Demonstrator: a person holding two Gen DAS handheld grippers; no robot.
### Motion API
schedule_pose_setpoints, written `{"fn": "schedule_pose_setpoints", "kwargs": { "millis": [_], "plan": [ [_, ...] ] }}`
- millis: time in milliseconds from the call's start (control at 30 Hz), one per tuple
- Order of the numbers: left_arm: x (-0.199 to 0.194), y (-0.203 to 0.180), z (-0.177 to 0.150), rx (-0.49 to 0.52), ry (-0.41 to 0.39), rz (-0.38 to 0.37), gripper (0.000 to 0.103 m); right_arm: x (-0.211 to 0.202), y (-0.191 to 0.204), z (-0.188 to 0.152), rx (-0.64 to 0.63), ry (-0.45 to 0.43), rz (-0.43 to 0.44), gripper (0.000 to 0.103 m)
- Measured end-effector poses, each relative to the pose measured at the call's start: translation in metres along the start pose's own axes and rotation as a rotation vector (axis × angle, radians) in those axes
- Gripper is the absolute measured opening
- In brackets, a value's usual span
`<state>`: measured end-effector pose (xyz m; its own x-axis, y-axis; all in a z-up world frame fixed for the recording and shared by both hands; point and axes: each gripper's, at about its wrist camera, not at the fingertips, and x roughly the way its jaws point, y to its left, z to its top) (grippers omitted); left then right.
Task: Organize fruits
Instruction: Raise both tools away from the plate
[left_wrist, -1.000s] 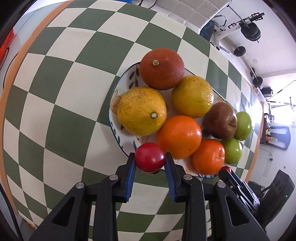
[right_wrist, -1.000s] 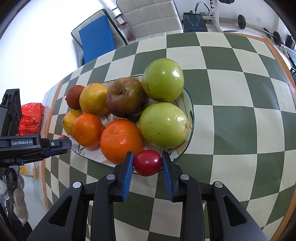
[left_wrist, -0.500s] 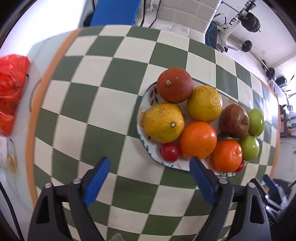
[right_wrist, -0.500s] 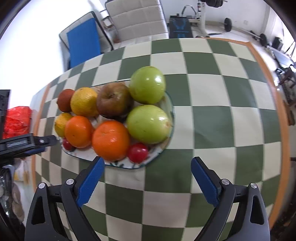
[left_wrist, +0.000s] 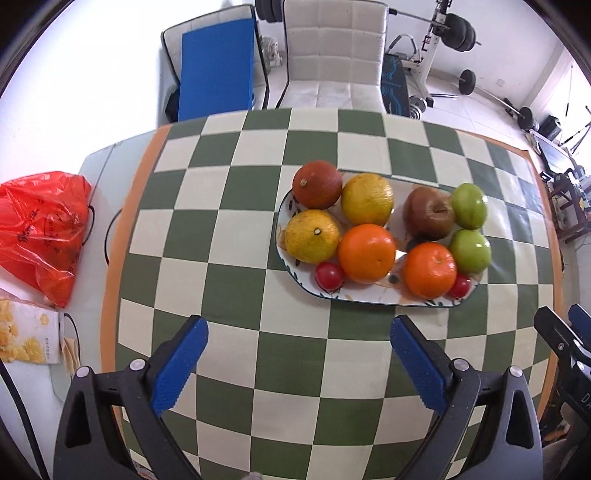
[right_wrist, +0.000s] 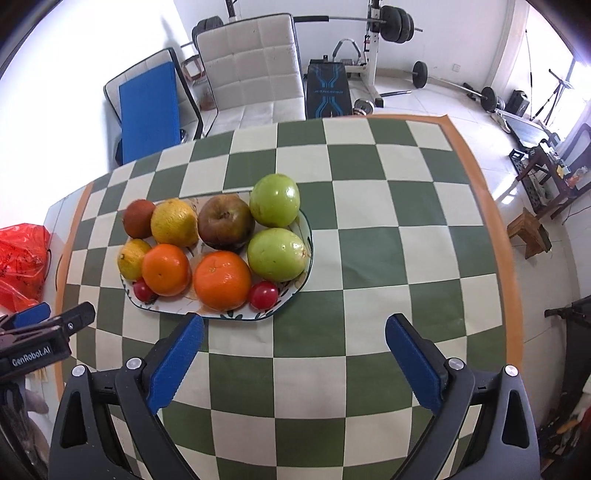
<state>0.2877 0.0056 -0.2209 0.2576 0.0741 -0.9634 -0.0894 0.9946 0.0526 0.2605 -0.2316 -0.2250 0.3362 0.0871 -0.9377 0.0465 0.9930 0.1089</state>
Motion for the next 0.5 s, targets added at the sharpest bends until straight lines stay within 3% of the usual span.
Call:
{"fn": "schedule_pose_setpoints", "kwargs": {
  "millis": [500],
  "plan": [
    [-0.151,0.003,-0.043,0.053,-0.21,-0.055,0.101,-0.159,0.009,-0.041,0.01,-0.161,0.041,0.101]
  ]
}}
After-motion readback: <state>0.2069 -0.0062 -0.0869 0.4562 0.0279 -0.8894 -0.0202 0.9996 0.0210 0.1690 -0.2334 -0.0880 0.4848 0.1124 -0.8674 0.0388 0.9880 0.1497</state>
